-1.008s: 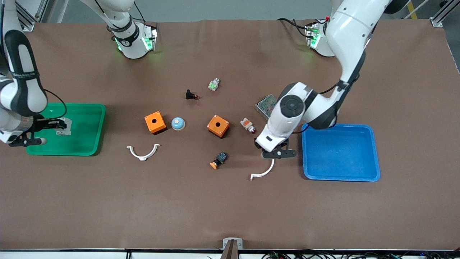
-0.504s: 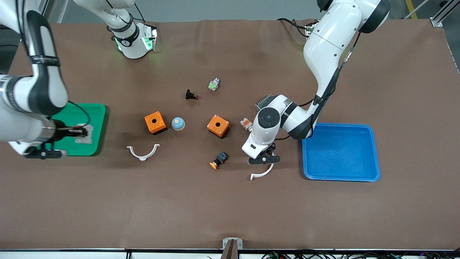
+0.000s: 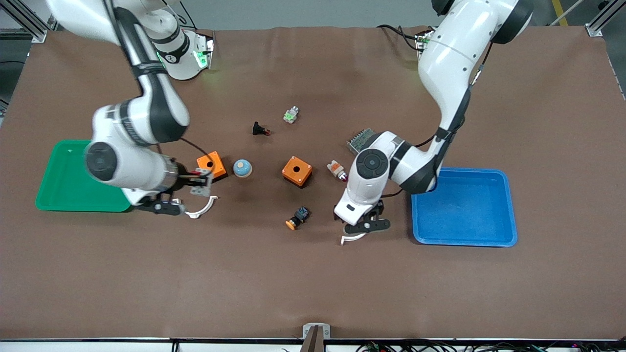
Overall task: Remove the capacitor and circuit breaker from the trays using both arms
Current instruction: 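Carry the capacitor with the left gripper while the right gripper lifts the breaker, then release the capacitor from the left gripper while the right gripper carries the breaker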
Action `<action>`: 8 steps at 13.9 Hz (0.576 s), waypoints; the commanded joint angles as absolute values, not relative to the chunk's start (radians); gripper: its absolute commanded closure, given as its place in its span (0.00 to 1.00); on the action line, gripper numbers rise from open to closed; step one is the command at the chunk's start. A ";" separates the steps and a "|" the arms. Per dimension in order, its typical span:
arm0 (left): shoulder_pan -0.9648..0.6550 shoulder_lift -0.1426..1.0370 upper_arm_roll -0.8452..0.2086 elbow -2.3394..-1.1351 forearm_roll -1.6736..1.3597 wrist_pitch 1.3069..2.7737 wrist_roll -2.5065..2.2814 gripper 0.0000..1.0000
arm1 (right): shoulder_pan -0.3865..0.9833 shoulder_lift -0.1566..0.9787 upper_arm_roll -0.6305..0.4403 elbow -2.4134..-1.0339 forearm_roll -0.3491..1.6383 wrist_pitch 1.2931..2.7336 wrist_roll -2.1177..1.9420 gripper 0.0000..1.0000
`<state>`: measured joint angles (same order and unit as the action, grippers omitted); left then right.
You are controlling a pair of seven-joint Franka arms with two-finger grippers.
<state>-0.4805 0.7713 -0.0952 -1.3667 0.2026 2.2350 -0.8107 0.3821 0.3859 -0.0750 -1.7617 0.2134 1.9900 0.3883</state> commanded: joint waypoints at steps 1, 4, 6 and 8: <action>-0.441 0.626 -0.058 -1.364 0.222 2.114 -0.798 0.00 | 0.466 0.468 -0.091 -1.752 0.236 2.074 0.478 0.74; -0.370 0.493 -0.060 -1.371 0.218 1.943 -0.700 0.00 | 0.522 0.543 -0.091 -1.750 0.235 2.172 0.538 0.74; -0.324 0.408 -0.063 -1.373 0.210 1.811 -0.637 0.00 | 0.529 0.575 -0.091 -1.749 0.236 2.213 0.538 0.74; -0.270 0.338 -0.067 -1.374 0.209 1.705 -0.522 0.00 | 0.543 0.594 -0.091 -1.749 0.236 2.235 0.538 0.71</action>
